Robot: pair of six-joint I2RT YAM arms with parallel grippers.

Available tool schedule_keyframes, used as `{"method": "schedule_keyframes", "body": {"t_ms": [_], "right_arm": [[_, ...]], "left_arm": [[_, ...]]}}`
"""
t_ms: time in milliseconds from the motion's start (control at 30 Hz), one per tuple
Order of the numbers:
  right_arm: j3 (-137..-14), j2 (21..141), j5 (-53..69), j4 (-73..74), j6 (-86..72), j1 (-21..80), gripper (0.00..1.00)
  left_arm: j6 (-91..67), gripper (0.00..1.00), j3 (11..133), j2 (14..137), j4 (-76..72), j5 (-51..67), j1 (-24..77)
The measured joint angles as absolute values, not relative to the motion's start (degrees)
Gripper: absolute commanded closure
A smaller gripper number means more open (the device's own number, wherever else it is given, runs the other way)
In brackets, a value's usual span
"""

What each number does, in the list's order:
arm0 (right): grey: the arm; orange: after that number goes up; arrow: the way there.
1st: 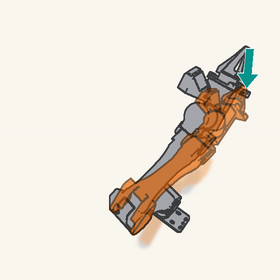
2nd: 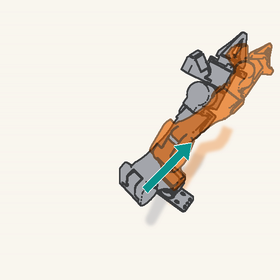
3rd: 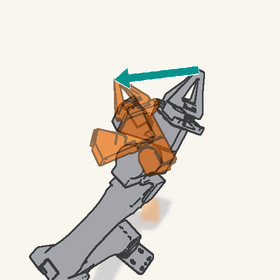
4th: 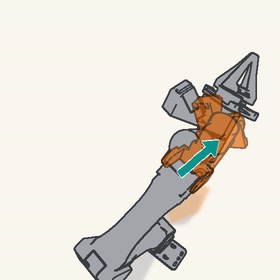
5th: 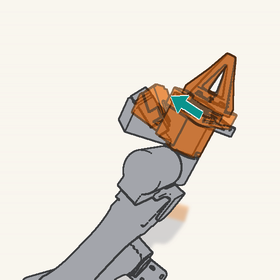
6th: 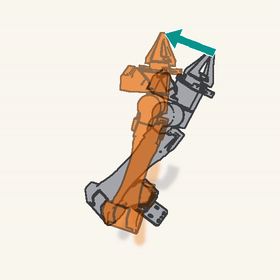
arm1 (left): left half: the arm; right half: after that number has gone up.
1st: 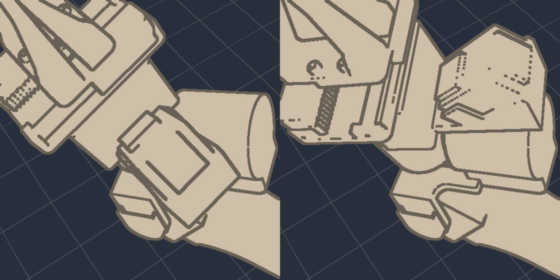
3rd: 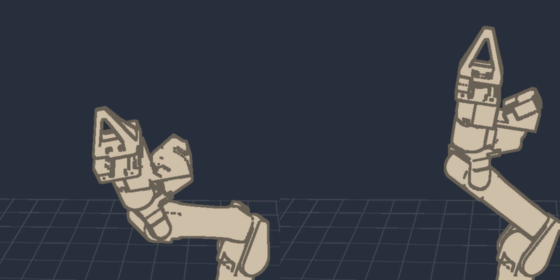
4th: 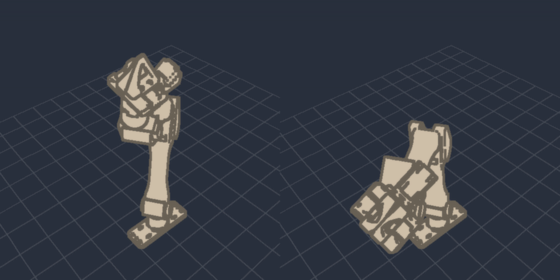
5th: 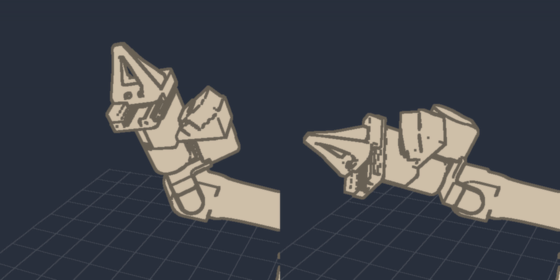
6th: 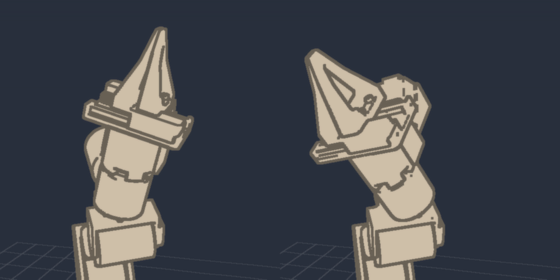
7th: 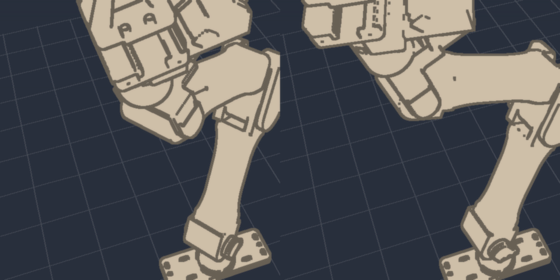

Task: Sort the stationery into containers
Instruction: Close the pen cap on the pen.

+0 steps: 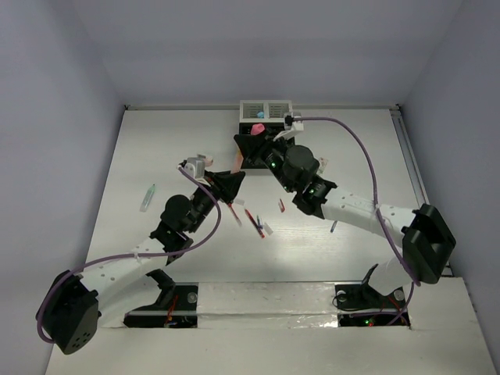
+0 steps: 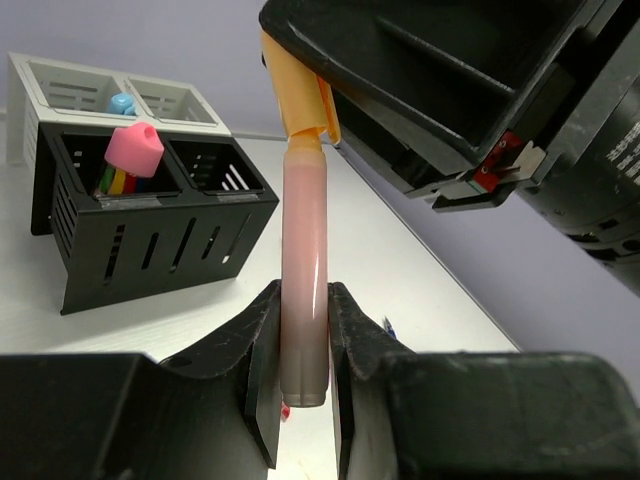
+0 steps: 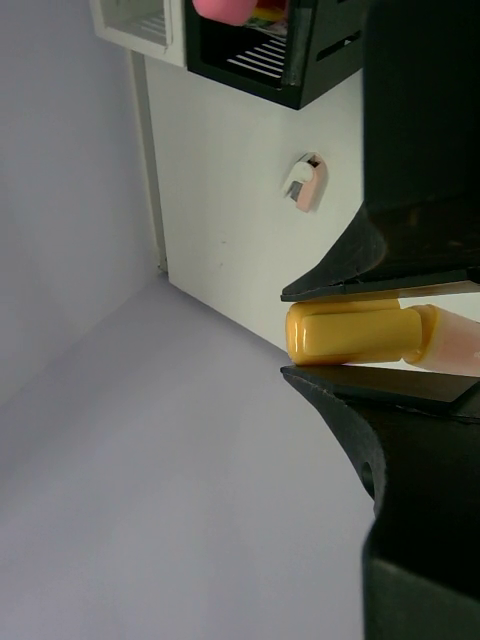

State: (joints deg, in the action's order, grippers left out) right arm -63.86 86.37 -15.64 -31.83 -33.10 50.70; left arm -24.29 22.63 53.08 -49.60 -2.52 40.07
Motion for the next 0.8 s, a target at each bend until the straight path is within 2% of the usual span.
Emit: {"method": "schedule_keyframes", "body": {"t_ms": [500, 800], "right_arm": [[-55.7, 83.7, -17.0, -41.2, -45.0, 50.5, 1.0], [-56.9, 84.8, -10.6, -42.8, -48.3, 50.3, 1.0]], "left_arm": [[-21.7, 1.0, 22.7, 53.6, -49.5, -1.2, 40.8], [-20.6, 1.0, 24.6, 56.8, -49.1, 0.1, 41.1]]}}
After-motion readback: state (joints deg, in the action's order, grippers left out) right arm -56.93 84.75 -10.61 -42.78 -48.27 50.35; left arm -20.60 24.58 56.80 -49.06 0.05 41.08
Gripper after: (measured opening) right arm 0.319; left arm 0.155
